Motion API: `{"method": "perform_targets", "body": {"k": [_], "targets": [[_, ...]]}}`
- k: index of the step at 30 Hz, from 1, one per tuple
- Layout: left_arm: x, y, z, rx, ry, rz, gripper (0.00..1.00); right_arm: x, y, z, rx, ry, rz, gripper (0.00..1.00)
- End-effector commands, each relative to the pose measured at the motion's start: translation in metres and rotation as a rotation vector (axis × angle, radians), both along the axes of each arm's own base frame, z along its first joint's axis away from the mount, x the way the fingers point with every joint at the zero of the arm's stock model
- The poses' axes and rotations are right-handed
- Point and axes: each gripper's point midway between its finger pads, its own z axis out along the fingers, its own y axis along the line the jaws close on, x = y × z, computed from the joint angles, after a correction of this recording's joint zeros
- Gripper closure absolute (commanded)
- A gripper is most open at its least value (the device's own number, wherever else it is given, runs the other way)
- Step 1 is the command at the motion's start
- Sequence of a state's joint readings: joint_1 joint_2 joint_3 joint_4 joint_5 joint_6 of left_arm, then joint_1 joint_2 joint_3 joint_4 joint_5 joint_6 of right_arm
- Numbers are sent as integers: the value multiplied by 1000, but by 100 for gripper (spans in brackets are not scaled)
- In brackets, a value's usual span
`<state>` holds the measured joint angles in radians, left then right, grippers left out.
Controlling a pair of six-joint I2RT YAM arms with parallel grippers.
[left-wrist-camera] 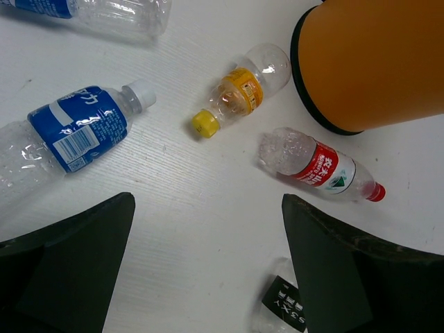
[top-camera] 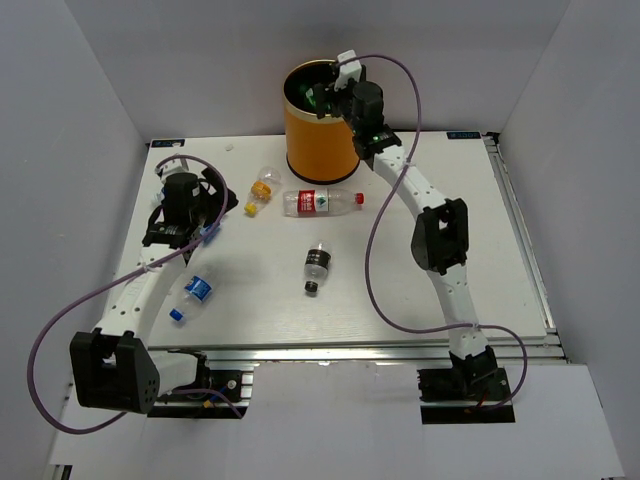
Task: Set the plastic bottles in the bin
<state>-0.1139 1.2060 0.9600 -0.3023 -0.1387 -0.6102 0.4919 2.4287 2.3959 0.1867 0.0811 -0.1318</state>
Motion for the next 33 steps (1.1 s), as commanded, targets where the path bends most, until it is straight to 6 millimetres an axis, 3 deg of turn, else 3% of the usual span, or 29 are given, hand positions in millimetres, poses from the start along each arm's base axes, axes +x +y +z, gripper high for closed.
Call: {"method": "perform_targets", "body": {"k": [1, 3, 5, 6, 8, 9, 10, 11, 12, 13, 14, 16, 17, 19, 20, 24, 25, 26, 28, 31, 33], "targets": [[1, 3, 18, 5, -54, 4, 2, -58, -26, 184, 217, -368, 32, 11], [0, 2, 20, -2, -58, 2, 2, -75, -34, 208, 218, -399, 39, 11], [0, 1, 22, -8, -64, -2, 2, -86, -36, 219, 185, -384, 58, 11], [0, -1, 23, -16, -66, -7, 2, -93, -31, 218, 167, -367, 102, 11], [0, -2, 25, -20, -65, -12, 2, -102, -22, 194, 107, -256, 168, 11], [-1, -3, 25, -23, -62, -15, 2, -128, -20, 205, 90, -245, 241, 11], [-1, -3, 24, -28, -58, -14, 2, -130, -16, 166, 48, -136, 272, 11], [-3, -3, 23, -31, -47, -10, 2, -142, -13, 138, 7, -45, 312, 11], [-5, -2, 21, -32, -40, -7, 2, -174, -19, 152, 0, -56, 366, 11], [-7, -2, 22, -43, -40, 2, 2, -188, -21, 130, 13, 43, 380, 11], [-11, 0, 15, -42, -16, 15, 2, -214, -26, 90, 0, 173, 395, 11], [-17, 6, 10, -53, 3, 65, 2, -237, -35, 54, 115, 369, 300, 11], [-21, 13, 5, -47, 22, 107, 2, -275, -28, 14, 101, 450, 324, 11], [-27, 15, 1, -41, 40, 114, 2, -297, -19, -8, 121, 450, 277, 11], [-29, 14, 3, -43, 42, 108, 2, -325, -3, -25, 85, 482, 292, 11], [-40, 9, 8, -76, 26, 88, 2, -346, -17, -97, 22, 653, -5, 10], [-42, 9, 9, -82, 17, 86, 2, -350, -19, -111, 85, 701, -80, 11], [-45, 9, 13, -91, 2, 91, 2, -355, -20, -136, 56, 728, -128, 11], [-49, 10, 8, -96, 4, 98, 2, -363, -11, -162, 35, 762, -161, 11], [-56, 10, 7, -94, 4, 95, 2, -360, -8, -175, 11, 730, -245, 11], [-59, 11, 8, -96, 2, 101, 2, -361, -2, -196, -21, 769, -261, 11]]}}
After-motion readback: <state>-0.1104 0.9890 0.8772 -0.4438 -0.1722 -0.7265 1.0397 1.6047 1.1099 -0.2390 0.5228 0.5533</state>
